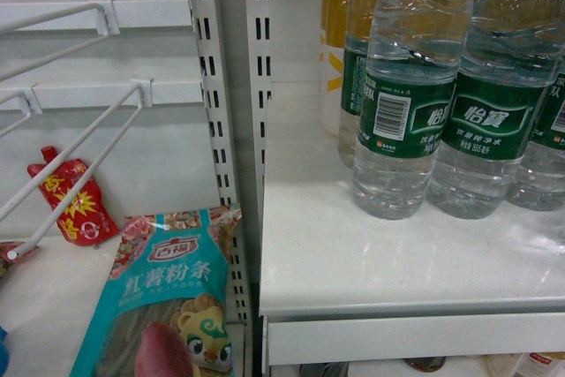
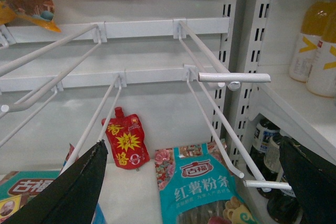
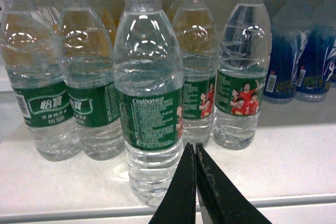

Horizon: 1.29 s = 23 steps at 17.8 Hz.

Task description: Move water from second to third shelf

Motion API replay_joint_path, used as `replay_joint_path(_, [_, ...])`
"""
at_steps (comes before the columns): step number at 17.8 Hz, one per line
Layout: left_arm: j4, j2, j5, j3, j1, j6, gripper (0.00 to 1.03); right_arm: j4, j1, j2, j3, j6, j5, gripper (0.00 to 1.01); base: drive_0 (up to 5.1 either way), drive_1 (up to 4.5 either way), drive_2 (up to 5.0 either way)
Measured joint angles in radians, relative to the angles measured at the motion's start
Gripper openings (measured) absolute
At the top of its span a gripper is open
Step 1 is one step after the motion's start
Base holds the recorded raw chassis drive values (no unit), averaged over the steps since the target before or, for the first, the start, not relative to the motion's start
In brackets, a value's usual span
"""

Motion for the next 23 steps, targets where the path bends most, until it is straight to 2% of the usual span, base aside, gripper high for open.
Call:
replay_joint_path(5, [-0.001, 0.0, -0.001, 0.0, 0.0, 0.0, 0.98, -0.002, 0.0, -0.057, -0.065, 0.0, 0.001, 0.02, 0.0, 0.0, 0.0])
replay_joint_path(9, [0.0, 0.0, 0.0, 0.0, 0.0, 0.0, 0.98, 0.004, 0.0, -0.059, -0.065, 0.0, 0.0, 0.02, 0.0, 0.0, 0.0])
replay_joint_path(10, [0.0, 0.0, 0.0, 0.0, 0.0, 0.0, 0.98, 0.004, 0.0, -0.059, -0.065, 0.0, 0.0, 0.07, 0.0, 0.0, 0.0])
replay_joint_path(12, [0.0, 0.0, 0.0, 0.0, 0.0, 0.0, 0.98, 0.004, 0.0, -0.059, -0.065, 0.0, 0.0, 0.55, 0.0, 0.0, 0.0])
replay_joint_path(14, [0.0, 0.0, 0.0, 0.0, 0.0, 0.0, 0.98, 0.004, 0.0, -0.059, -0.066, 0.0, 0.0, 0.98, 0.0, 0.0, 0.0])
replay_joint_path(16, [0.0, 0.0, 0.0, 0.0, 0.0, 0.0, 0.98, 0.004, 0.0, -0.059, -0.065, 0.0, 0.0, 1.01, 0.0, 0.0, 0.0])
replay_joint_path(23, [0.0, 0.0, 0.0, 0.0, 0.0, 0.0, 0.98, 0.004, 0.0, -0.059, -0.065, 0.0, 0.0, 0.98, 0.0, 0.0, 0.0])
